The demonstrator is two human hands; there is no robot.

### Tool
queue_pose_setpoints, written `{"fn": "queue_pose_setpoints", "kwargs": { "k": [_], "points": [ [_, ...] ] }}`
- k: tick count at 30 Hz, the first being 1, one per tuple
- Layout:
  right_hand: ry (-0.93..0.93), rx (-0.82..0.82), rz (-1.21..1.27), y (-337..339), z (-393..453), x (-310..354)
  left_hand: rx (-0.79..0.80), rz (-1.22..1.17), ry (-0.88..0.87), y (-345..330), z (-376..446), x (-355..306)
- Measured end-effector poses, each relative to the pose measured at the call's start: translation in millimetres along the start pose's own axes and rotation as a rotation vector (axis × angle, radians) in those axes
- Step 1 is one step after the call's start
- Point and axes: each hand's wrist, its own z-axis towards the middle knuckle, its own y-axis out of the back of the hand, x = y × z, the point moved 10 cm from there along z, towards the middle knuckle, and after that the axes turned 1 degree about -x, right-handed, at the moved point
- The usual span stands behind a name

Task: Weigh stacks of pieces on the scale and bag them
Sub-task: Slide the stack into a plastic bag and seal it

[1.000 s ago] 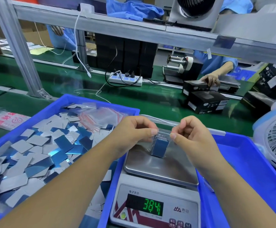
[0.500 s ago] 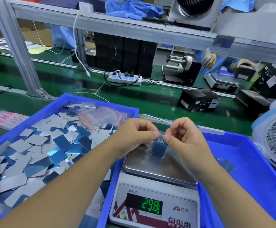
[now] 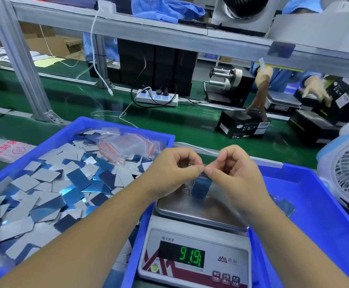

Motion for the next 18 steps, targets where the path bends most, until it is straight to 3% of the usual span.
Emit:
{"fn": "queue_pose_setpoints", "kwargs": {
  "k": [11,16,18],
  "points": [
    [0.010,0.019,0.027,18.8,3.5,8.7,0.074,-0.003,0.007,15.3,4.1,-3.1],
    [-0.138,0.017,0.262,14.7,4.8,-7.2,0.075,-0.100,0.011,11.8,5.7,-0.1],
    [-0.175,-0.052,0.134,19.5,5.2,-18.4,0.018,0.055,0.069,18.5,8.1,8.5]
  ]
}}
